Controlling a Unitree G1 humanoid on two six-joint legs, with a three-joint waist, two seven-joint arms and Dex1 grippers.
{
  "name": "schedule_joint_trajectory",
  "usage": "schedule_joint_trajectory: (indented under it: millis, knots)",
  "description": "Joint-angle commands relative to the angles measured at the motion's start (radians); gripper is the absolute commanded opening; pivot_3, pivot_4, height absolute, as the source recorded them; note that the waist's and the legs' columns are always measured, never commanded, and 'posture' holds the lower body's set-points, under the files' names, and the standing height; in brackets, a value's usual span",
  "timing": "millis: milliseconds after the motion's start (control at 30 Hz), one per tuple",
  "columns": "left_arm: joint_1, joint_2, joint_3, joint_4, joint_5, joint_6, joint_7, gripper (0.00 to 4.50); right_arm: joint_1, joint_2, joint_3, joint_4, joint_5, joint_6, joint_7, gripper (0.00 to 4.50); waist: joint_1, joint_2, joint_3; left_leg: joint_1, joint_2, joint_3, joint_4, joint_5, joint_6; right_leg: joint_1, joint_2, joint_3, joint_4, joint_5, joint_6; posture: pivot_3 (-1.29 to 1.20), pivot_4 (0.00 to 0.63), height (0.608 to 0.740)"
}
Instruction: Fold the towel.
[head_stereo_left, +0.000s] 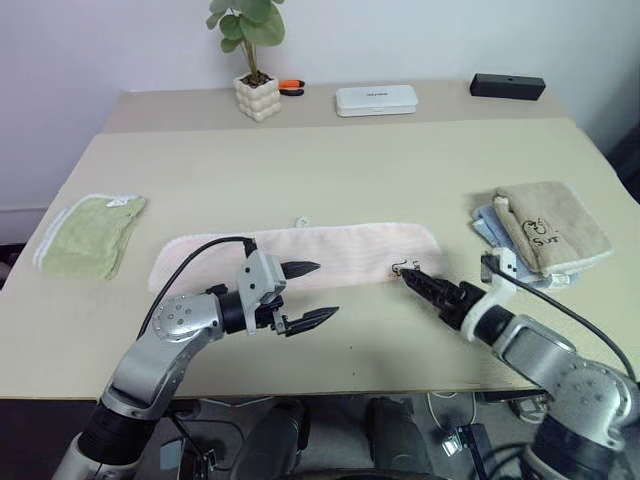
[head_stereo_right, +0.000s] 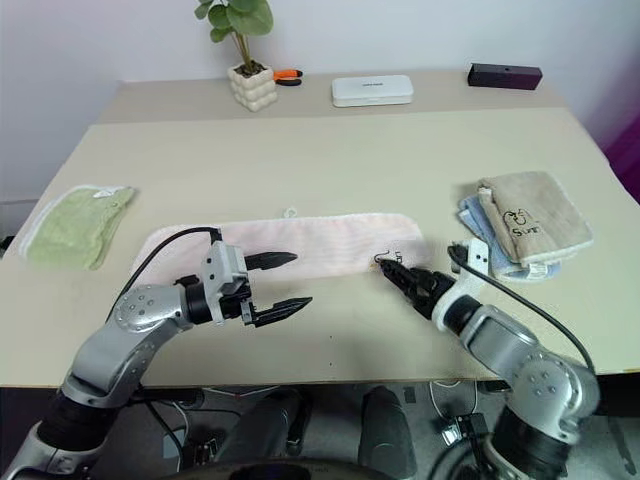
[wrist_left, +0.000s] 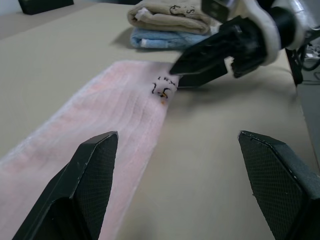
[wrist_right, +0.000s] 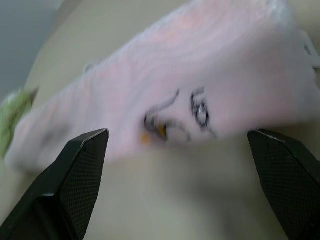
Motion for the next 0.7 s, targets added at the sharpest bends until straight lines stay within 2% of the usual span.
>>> schedule_joint_trajectory:
  millis: [33,100,133,167,400,433,533,700]
  knots:
    - [0.004,0.002,0.017,-0.03,0.012,-0.024,0.008,3.93,-0.075,0.057,-0.081,0.086,0.027,-0.001,-0.163,4.49,-0.003,0.0,0.0,0.0,0.0,0.0,0.0,0.0,0.0,0.0,0.0,0.0,0.0,0.0,0.0,0.0,0.15,0.74]
    - [0.012,0.003,0.019,-0.036,0.016,-0.025,0.014,3.93,-0.114,0.081,-0.115,0.136,0.039,-0.007,-0.235,4.49,-0.004,0.0,-0.001,0.001,0.0,0.0,0.0,0.0,0.0,0.0,0.0,0.0,0.0,0.0,0.0,0.0,0.15,0.74]
    - [0.018,0.003,0.022,-0.041,0.016,-0.024,0.018,3.93,-0.127,0.086,-0.126,0.153,0.044,-0.012,-0.261,3.95,-0.004,0.0,-0.002,0.001,0.0,0.0,0.0,0.0,0.0,0.0,0.0,0.0,0.0,0.0,0.0,0.0,0.15,0.74]
    - [0.025,0.003,0.025,-0.047,0.016,-0.023,0.022,3.93,-0.131,0.084,-0.129,0.163,0.047,-0.013,-0.275,3.66,-0.004,0.0,-0.002,0.001,0.0,0.0,0.0,0.0,0.0,0.001,0.0,0.0,0.0,0.0,0.0,0.0,0.15,0.74]
    - [0.06,0.004,0.021,-0.058,0.03,-0.037,0.033,3.93,-0.098,0.045,-0.115,0.125,0.134,-0.006,-0.304,0.07,-0.004,0.001,-0.003,0.001,0.0,0.0,-0.001,0.0,0.0,0.001,0.0,0.0,0.0,0.0,0.0,0.0,0.15,0.74]
    - [0.061,0.003,0.02,-0.057,0.031,-0.038,0.035,3.93,-0.089,0.042,-0.127,0.115,0.178,-0.006,-0.315,0.07,-0.002,0.001,-0.003,0.001,0.0,0.0,-0.001,0.0,0.0,0.001,0.0,0.0,0.0,0.0,0.0,0.0,0.15,0.74]
    - [0.06,0.002,0.017,-0.052,0.032,-0.041,0.034,3.93,-0.055,0.014,-0.136,0.089,0.287,-0.016,-0.356,1.45,-0.003,0.001,-0.003,0.001,0.0,0.0,-0.001,0.0,0.0,0.001,0.0,0.0,0.0,0.0,0.0,0.0,0.15,0.74]
    - [0.052,-0.001,0.011,-0.033,0.037,-0.052,0.025,3.93,-0.008,-0.056,-0.089,0.083,0.38,-0.052,-0.441,3.93,-0.004,0.002,-0.003,0.001,0.0,0.0,-0.001,0.0,0.0,0.0,0.0,0.0,0.0,0.0,0.0,0.0,0.15,0.74]
